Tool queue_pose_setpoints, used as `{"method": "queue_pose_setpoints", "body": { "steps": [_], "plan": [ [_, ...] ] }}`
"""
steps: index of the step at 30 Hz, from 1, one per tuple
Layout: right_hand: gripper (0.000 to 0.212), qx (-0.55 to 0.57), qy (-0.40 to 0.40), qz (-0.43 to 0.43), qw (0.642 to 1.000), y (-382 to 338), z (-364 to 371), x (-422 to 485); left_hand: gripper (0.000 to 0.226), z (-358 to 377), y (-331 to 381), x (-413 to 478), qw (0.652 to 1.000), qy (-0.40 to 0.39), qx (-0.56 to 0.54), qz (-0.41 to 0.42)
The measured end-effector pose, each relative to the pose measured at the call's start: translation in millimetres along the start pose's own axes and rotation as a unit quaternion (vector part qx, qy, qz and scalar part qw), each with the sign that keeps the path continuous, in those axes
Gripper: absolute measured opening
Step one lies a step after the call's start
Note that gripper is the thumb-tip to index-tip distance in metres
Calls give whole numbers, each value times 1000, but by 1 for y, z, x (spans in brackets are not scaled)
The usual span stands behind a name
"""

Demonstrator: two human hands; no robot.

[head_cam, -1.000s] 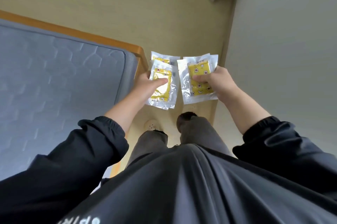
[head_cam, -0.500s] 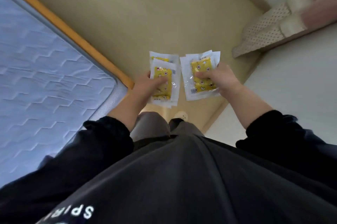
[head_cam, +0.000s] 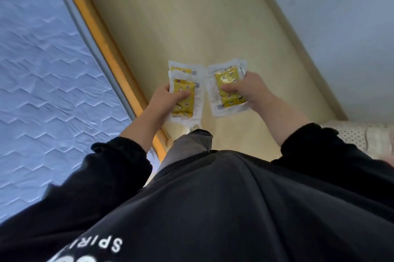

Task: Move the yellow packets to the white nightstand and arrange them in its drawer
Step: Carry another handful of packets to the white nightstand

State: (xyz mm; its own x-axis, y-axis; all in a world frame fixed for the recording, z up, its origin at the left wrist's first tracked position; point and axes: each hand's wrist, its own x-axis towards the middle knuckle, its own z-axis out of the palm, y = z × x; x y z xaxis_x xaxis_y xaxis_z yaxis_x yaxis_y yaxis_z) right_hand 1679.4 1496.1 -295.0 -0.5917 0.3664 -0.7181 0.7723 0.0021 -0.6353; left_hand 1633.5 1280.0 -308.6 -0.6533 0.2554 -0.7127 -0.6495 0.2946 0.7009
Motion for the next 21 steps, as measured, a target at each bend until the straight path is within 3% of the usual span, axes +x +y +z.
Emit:
{"method": "queue_pose_setpoints", "body": {
  "steps": [4, 9, 13, 18, 21],
  "plan": [
    [48, -24, -26, -1, 999, -80, 19, 50, 26, -30, 65, 49, 999, 48, -22, 4],
    [86, -68, -69, 3, 995, -153, 45, 129, 19, -63, 119, 110, 996, 73, -49, -15],
    [61, -75, -93, 8, 993, -223, 65, 195, 25, -90, 163, 169, 994, 95, -50, -31],
    [87, -105, -130, -9, 986, -327, 89, 290, 23, -125, 246, 249, 988, 124, -83, -42],
    [64, -145, -148, -14, 978, -399, 99, 329, 19, -144, 300, 289, 985, 128, -106, -43]
  ]
}}
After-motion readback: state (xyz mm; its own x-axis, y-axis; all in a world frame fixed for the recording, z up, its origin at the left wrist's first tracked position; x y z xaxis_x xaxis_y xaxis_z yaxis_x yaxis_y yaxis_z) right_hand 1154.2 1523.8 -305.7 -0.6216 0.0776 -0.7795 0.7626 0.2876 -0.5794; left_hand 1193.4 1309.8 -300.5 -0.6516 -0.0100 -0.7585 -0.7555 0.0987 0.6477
